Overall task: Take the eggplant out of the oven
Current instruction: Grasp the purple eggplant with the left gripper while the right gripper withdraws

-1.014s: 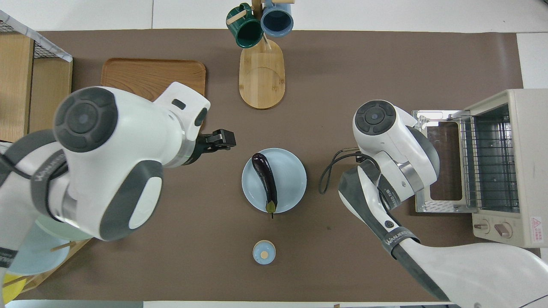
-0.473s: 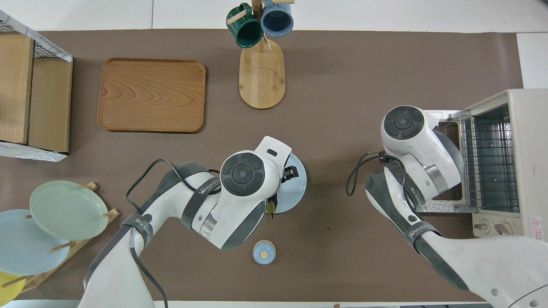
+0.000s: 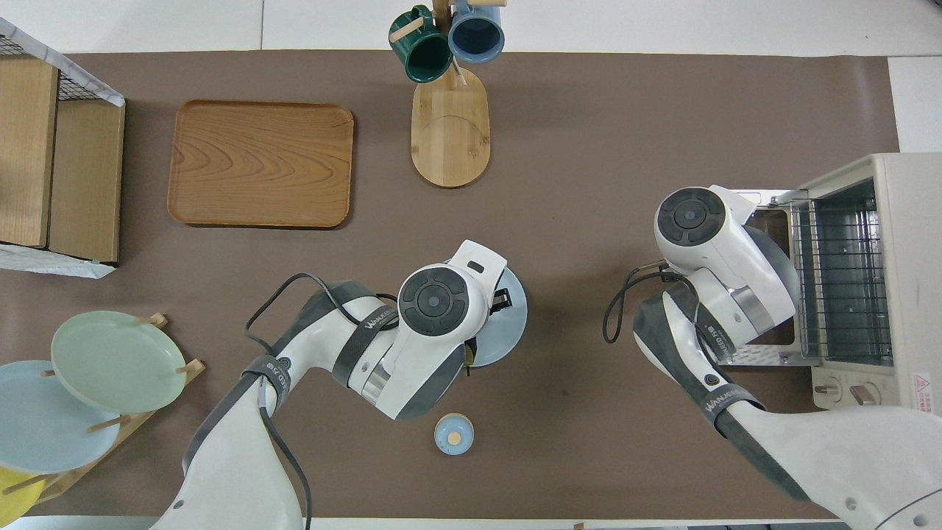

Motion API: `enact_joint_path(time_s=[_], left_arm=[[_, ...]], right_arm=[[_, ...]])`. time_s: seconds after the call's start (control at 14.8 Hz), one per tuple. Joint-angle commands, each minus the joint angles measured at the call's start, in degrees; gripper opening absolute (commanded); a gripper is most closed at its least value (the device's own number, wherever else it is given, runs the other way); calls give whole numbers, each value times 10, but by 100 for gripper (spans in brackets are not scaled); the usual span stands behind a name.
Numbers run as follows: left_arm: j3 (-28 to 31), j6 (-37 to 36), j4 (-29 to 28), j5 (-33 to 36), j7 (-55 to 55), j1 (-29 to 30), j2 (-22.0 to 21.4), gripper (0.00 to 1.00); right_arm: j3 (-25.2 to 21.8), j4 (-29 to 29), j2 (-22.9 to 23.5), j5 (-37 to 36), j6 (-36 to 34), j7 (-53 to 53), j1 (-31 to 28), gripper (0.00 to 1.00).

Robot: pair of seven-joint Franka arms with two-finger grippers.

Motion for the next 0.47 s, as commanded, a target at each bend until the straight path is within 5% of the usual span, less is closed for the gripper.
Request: enact_joint_path(time_s=[0.0,0.27,0.41], left_arm=[[8,13,-7,10,-8,-9,0,61],[10,10,-6,11,-5,-8,-1,0],[12,9,-2,11,2,-3,-5,0]], right_arm=[[7,-2,-18,-14,2,-55,-31,0],[8,27,-50,-9,-48,-110,-34,0],[9,34,-75,-4,-75,-144,-44,0]])
